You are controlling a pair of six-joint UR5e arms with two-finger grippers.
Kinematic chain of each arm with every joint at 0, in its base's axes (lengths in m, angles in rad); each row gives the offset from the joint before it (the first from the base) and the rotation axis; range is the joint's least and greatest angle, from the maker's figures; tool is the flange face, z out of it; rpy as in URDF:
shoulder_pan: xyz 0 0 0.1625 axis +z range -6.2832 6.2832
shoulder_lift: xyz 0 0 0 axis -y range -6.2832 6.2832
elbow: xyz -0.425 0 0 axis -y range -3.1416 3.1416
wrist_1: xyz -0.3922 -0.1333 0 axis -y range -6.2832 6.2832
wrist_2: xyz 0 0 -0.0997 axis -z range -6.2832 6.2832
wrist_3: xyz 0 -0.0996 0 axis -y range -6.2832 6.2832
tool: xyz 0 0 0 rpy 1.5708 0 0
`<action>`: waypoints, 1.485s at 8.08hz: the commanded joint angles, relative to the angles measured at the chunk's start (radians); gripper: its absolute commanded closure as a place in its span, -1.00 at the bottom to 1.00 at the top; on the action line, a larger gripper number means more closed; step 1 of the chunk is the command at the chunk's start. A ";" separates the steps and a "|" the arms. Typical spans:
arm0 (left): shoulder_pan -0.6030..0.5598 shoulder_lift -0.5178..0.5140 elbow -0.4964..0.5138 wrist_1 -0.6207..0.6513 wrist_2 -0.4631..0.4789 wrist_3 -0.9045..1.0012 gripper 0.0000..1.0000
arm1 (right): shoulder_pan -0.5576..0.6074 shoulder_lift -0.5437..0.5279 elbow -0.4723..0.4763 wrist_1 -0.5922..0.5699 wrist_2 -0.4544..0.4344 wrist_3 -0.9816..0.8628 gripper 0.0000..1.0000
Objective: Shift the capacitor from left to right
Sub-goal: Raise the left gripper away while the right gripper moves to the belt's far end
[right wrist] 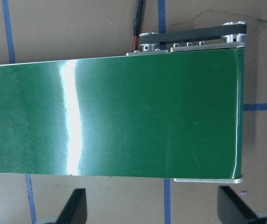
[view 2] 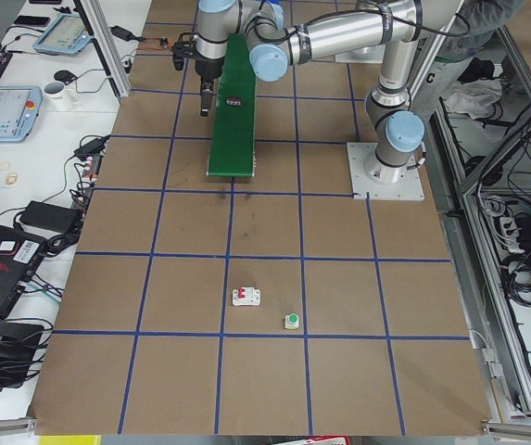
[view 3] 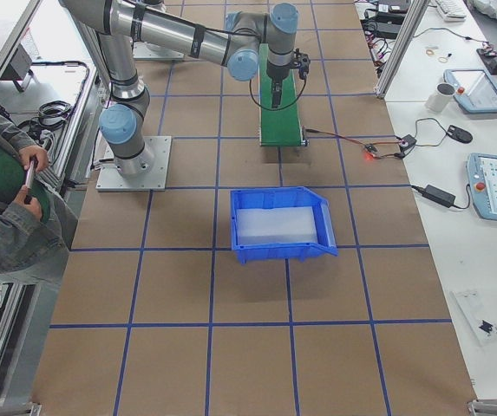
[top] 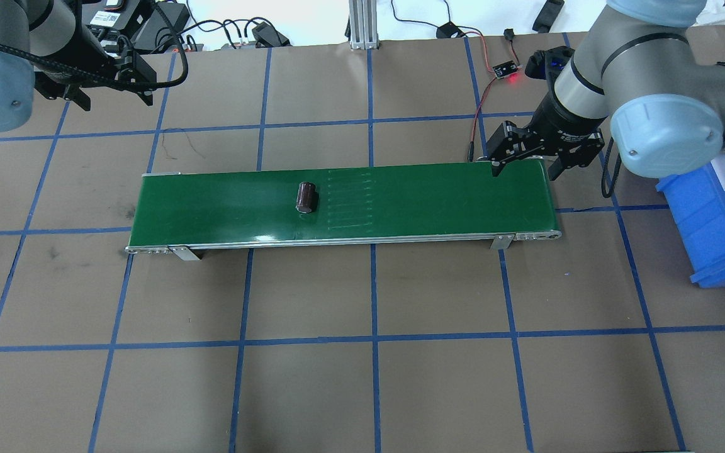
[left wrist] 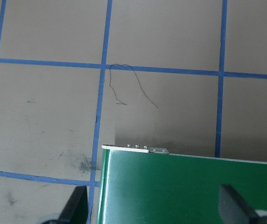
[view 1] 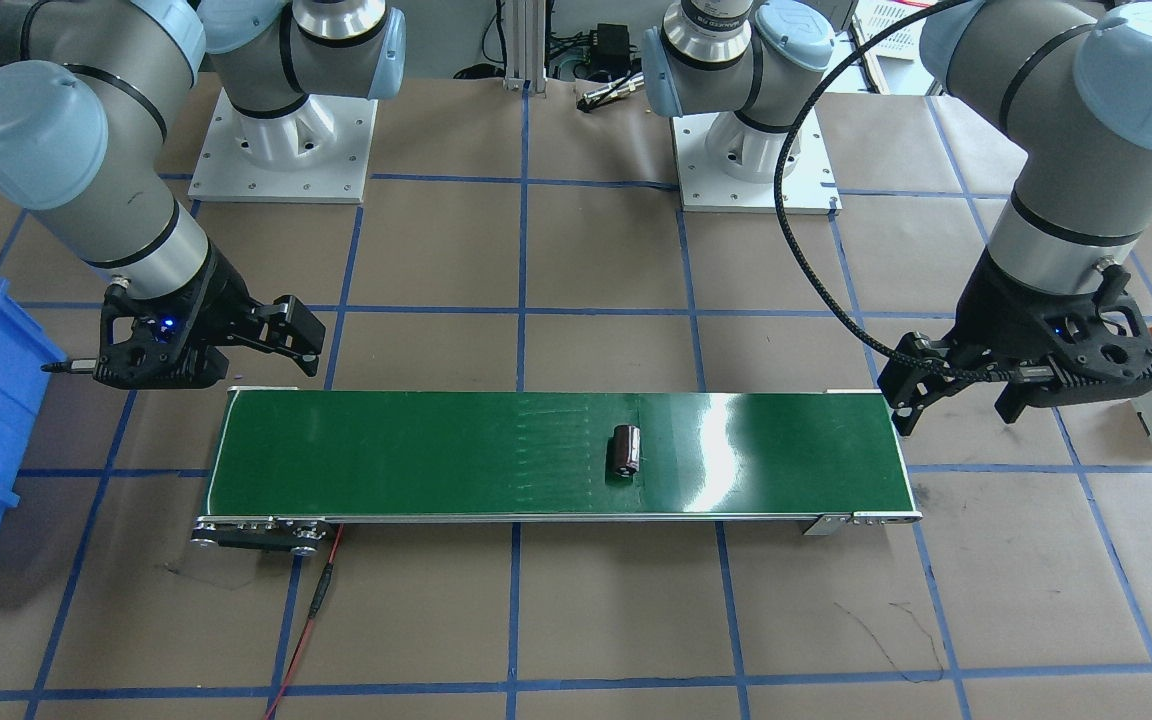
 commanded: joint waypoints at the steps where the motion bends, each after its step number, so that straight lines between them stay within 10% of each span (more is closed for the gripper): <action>1: 0.000 0.000 0.000 0.002 0.001 -0.001 -1.00 | -0.073 0.007 0.035 -0.027 0.070 -0.094 -0.99; 12: 0.000 0.000 0.000 0.002 0.002 -0.002 -1.00 | -0.072 0.116 0.091 -0.199 0.118 -0.091 -1.00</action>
